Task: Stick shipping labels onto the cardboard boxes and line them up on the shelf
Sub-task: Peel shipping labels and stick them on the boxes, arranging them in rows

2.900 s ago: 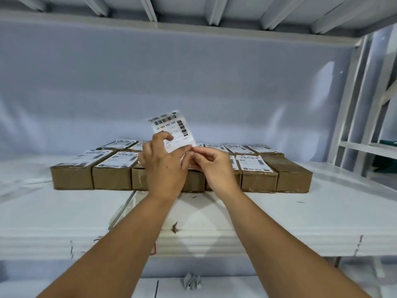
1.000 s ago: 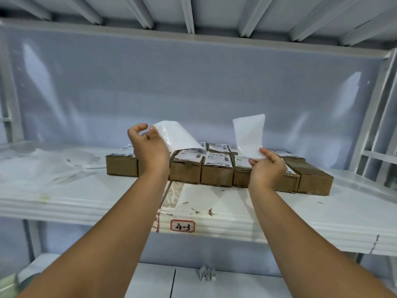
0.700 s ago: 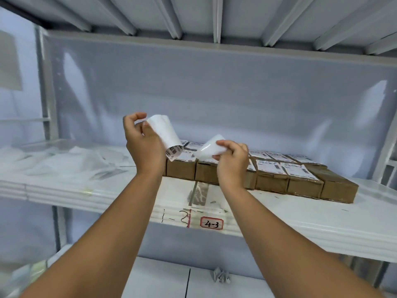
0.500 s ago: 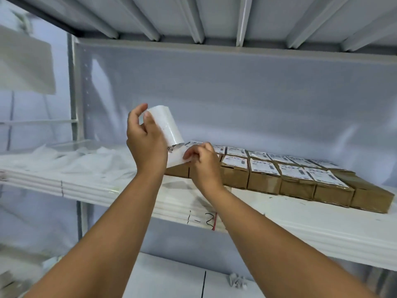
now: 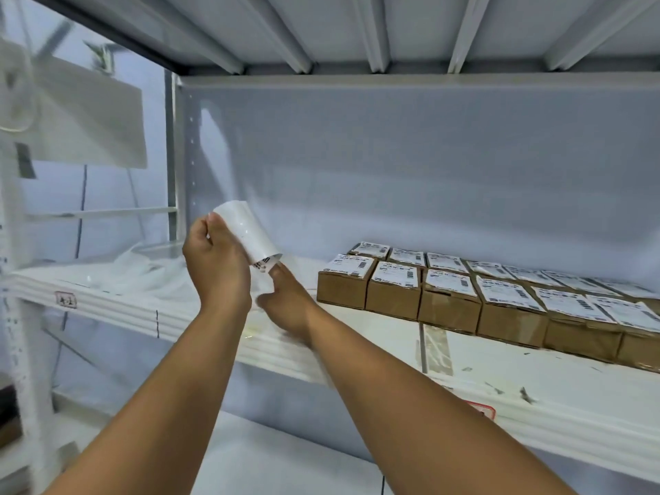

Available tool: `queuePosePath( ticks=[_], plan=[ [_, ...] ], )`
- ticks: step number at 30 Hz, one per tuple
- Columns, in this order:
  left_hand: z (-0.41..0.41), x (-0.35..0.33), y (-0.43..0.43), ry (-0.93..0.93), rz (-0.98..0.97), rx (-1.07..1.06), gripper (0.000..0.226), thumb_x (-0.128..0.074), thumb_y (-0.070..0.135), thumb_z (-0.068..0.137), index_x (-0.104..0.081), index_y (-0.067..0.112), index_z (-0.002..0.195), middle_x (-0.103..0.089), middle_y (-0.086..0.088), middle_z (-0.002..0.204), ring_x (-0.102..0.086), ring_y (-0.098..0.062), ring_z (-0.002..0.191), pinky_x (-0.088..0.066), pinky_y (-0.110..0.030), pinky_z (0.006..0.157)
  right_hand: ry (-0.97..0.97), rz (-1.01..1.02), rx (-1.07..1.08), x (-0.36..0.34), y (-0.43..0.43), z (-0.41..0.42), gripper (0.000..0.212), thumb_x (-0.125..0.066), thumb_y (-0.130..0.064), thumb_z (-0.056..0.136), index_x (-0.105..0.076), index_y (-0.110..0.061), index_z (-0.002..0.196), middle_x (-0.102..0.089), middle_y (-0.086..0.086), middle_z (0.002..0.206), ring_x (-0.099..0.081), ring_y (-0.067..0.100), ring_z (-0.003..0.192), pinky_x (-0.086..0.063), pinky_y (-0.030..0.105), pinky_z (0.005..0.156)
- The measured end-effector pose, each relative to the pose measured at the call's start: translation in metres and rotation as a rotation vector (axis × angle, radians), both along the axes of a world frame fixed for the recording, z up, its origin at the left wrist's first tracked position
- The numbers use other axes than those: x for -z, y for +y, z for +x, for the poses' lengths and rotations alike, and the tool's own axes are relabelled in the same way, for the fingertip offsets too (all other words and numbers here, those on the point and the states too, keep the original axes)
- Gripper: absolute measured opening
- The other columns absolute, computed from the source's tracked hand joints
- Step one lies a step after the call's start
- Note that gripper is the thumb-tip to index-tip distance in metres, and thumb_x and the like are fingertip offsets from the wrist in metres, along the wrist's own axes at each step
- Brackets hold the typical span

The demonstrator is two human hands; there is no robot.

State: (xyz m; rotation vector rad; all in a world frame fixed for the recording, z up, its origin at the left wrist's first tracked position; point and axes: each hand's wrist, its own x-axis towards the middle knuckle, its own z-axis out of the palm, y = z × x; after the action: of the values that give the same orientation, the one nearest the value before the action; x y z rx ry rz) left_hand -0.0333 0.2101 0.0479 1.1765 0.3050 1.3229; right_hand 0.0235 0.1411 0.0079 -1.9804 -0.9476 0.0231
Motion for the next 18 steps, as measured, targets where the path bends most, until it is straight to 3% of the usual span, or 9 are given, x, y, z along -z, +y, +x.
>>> queuePosePath(
  ticks=[2,4,7,8,10,12,14,16,18],
  plan=[
    [0.001,0.005,-0.002,0.031,0.045,-0.023,0.037,-0.036,0.028,0.099,-0.036,0.021,0.063,-0.039,0.005,0.061,-0.037,-0.01,0.056,-0.032,-0.029,0.059,-0.015,-0.022,0.056,0.008,0.011,0.005,0.065,-0.043,-0.003,0.076,-0.037,-0.012,0.14,-0.03,0.01,0.146,-0.035,0.026,0.134,-0.038,0.036,0.107],
    [0.0,0.008,-0.006,0.055,0.119,-0.062,0.034,-0.035,0.026,0.1,-0.038,0.021,0.066,-0.04,0.007,0.061,-0.039,-0.004,0.055,-0.032,-0.024,0.057,0.06,0.199,0.211,0.007,0.011,0.006,0.059,-0.041,-0.006,0.074,-0.048,-0.011,0.132,-0.039,0.013,0.139,-0.045,0.028,0.126,-0.04,0.032,0.101],
    [-0.005,0.009,-0.016,0.1,0.288,-0.15,0.026,-0.032,0.022,0.101,-0.043,0.013,0.079,-0.041,0.008,0.062,-0.044,0.004,0.055,-0.03,-0.016,0.052,0.225,0.587,0.392,-0.008,-0.006,0.006,0.034,-0.041,-0.001,0.086,-0.064,-0.016,0.105,-0.06,0.007,0.101,-0.058,0.019,0.084,-0.047,0.026,0.077],
    [-0.006,0.008,-0.021,0.11,0.361,-0.172,0.025,-0.032,0.021,0.101,-0.044,0.011,0.082,-0.042,0.008,0.063,-0.045,0.003,0.056,-0.03,-0.018,0.052,0.315,0.68,0.327,-0.014,-0.015,0.006,0.028,-0.041,-0.001,0.089,-0.064,-0.015,0.093,-0.061,0.006,0.085,-0.055,0.016,0.068,-0.045,0.024,0.066],
    [-0.008,0.008,-0.03,0.128,0.574,-0.192,0.025,-0.035,0.022,0.1,-0.05,0.009,0.086,-0.048,0.003,0.063,-0.047,-0.007,0.057,-0.027,-0.021,0.052,0.498,0.802,0.153,-0.026,-0.033,-0.002,0.024,-0.043,-0.011,0.097,-0.061,-0.012,0.081,-0.059,0.007,0.07,-0.052,0.015,0.056,-0.044,0.02,0.055],
    [-0.008,0.009,-0.041,0.152,0.883,-0.203,0.038,-0.032,0.032,0.095,-0.058,0.005,0.092,-0.061,-0.007,0.073,-0.054,-0.026,0.061,-0.029,-0.022,0.054,0.635,0.798,0.017,-0.037,-0.053,-0.008,0.034,-0.043,-0.036,0.099,-0.06,-0.012,0.082,-0.063,0.006,0.069,-0.058,0.016,0.06,-0.049,0.022,0.057],
    [-0.004,0.01,-0.053,0.203,1.152,-0.203,0.05,-0.024,0.039,0.089,-0.061,0.005,0.092,-0.066,-0.009,0.08,-0.06,-0.033,0.067,-0.041,-0.029,0.057,0.726,0.765,-0.034,-0.047,-0.074,-0.008,0.043,-0.045,-0.055,0.093,-0.06,-0.015,0.085,-0.066,0.002,0.069,-0.063,0.017,0.067,-0.053,0.028,0.066],
    [-0.002,0.009,-0.068,0.264,1.223,-0.12,0.054,-0.02,0.045,0.087,-0.06,0.009,0.097,-0.066,-0.005,0.088,-0.061,-0.031,0.077,-0.048,-0.037,0.061,0.738,0.714,-0.013,-0.053,-0.094,-0.007,0.039,-0.052,-0.055,0.089,-0.062,-0.018,0.091,-0.066,0.001,0.074,-0.064,0.019,0.073,-0.055,0.035,0.077],
    [0.0,0.009,-0.084,0.24,1.218,-0.041,0.052,-0.024,0.049,0.087,-0.056,0.014,0.11,-0.065,-0.001,0.104,-0.06,-0.024,0.091,-0.048,-0.035,0.07,0.702,0.719,0.011,-0.053,-0.114,-0.008,0.018,-0.054,-0.036,0.091,-0.059,-0.019,0.089,-0.062,0.0,0.075,-0.062,0.017,0.07,-0.051,0.033,0.074]
  ],
)
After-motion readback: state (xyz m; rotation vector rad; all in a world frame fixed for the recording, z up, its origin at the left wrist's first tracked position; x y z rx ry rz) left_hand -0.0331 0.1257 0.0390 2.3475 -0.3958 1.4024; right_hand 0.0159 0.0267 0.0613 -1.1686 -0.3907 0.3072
